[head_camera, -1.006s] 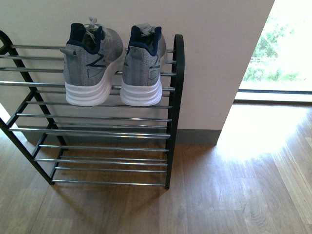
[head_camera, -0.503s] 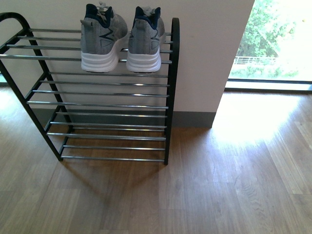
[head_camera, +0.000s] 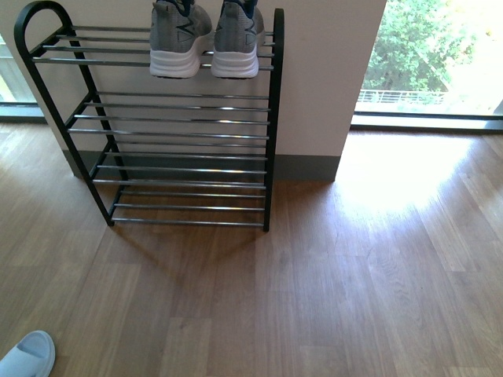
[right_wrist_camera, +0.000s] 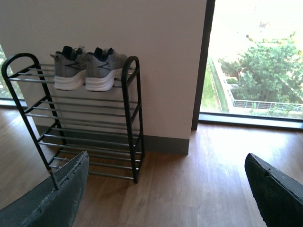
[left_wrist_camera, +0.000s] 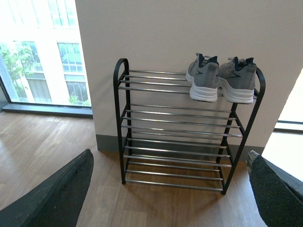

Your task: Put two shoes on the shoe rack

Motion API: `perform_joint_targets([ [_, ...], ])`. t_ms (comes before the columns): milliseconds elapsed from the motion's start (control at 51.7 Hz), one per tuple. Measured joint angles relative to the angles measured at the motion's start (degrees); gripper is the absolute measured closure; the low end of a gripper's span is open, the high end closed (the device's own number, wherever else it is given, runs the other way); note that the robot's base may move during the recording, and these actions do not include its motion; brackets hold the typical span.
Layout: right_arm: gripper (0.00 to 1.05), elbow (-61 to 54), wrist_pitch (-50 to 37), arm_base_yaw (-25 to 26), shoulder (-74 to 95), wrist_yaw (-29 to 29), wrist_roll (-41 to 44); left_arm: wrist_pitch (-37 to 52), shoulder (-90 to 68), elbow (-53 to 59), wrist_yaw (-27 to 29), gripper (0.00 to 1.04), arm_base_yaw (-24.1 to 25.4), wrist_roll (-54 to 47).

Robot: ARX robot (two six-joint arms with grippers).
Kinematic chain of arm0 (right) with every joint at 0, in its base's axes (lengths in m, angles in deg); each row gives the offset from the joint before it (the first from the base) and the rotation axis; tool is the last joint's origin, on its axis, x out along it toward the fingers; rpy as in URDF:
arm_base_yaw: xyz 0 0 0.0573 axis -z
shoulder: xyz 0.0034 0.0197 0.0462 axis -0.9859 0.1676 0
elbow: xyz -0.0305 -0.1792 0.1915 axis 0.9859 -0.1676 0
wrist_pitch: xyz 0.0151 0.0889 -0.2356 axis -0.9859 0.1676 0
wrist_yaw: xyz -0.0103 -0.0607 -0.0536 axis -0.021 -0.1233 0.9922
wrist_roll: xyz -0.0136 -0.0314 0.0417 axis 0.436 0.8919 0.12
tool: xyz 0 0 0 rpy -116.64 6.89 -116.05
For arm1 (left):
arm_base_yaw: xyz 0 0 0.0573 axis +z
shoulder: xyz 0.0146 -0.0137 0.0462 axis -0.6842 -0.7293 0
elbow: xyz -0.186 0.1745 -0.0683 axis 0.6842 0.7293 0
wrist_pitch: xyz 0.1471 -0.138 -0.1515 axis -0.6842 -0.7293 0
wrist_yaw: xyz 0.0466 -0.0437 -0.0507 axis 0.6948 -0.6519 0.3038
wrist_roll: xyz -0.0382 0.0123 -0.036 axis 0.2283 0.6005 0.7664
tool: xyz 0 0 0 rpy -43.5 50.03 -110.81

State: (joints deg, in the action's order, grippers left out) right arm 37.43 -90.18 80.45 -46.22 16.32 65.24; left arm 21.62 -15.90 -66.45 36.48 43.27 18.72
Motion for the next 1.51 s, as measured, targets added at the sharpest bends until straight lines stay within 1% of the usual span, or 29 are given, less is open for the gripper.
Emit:
perform_joint_targets([
  [1412, 0.09, 0.0, 0.2, 0.0, -0.1, 0.2, 0.0, 0.0, 0.0, 0.0, 0.0, 0.09, 0.0, 0.0],
  [1509, 0.09, 0.0, 0.2, 0.0, -0.1, -0.4, 0.0, 0.0, 0.0, 0.0, 0.2, 0.09, -0.1, 0.0],
])
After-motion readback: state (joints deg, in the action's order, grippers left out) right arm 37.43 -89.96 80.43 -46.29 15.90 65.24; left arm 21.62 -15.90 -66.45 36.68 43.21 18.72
